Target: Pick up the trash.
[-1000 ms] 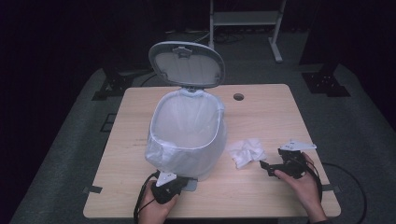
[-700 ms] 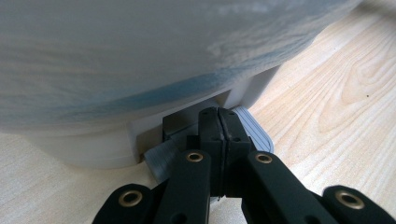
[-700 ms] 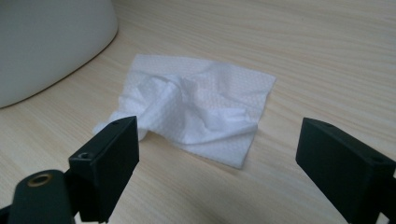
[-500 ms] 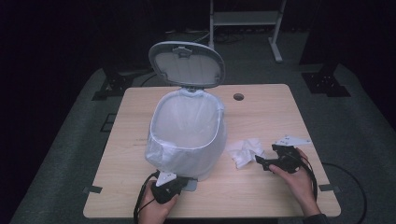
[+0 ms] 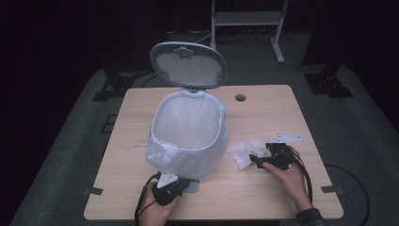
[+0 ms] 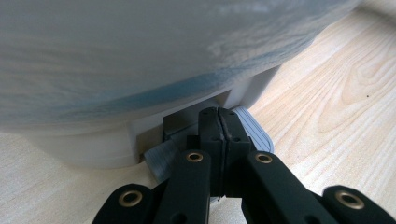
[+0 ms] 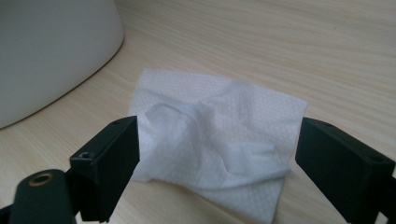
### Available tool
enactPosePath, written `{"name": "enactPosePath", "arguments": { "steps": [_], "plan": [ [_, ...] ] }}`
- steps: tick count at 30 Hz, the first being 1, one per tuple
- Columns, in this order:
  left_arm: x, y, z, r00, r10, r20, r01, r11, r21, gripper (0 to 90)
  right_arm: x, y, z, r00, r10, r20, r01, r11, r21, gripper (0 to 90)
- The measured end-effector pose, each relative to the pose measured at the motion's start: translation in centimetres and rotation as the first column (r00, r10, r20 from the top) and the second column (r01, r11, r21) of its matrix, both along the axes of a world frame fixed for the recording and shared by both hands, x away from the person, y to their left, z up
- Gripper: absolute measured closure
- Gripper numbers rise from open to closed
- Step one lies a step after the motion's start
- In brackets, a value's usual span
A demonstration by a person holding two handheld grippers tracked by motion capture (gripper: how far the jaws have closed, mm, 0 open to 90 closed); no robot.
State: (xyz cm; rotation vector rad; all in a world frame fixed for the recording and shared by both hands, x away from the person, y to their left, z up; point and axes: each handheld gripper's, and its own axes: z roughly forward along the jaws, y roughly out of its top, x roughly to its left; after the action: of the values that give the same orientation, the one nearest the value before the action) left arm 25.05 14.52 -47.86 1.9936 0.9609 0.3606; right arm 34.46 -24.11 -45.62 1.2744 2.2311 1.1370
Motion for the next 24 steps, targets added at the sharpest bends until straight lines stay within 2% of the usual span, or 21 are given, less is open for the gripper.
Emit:
{"name": "enactPosePath", "arguments": {
  "steps": [6, 16, 22, 24],
  "plan": [
    [0.0, 0.0, 0.0, 1.0, 0.0, 0.0, 0.0, 1.0, -0.001, 89.7, 1.0, 0.7, 0.0, 0.9997, 0.017, 0.02, -0.017, 1.0, 0.007, 12.8],
    [0.0, 0.0, 0.0, 1.0, 0.0, 0.0, 0.0, 1.0, -0.002, 89.8, 2.3, 1.1, -0.9, 0.9991, 0.035, 0.025, -0.035, 0.999, -0.011, 12.8],
    [0.0, 0.0, 0.0, 1.0, 0.0, 0.0, 0.0, 1.0, -0.002, 89.7, 2.9, 1.2, -1.8, 0.9992, 0.039, 0.005, -0.039, 0.999, -0.025, 13.1],
    [0.0, 0.0, 0.0, 1.0, 0.0, -0.001, 0.0, 1.0, -0.003, 89.7, 3.1, 1.5, -2.2, 0.9987, 0.05, -0.004, -0.05, 0.998, -0.048, 13.1]
  ]
}}
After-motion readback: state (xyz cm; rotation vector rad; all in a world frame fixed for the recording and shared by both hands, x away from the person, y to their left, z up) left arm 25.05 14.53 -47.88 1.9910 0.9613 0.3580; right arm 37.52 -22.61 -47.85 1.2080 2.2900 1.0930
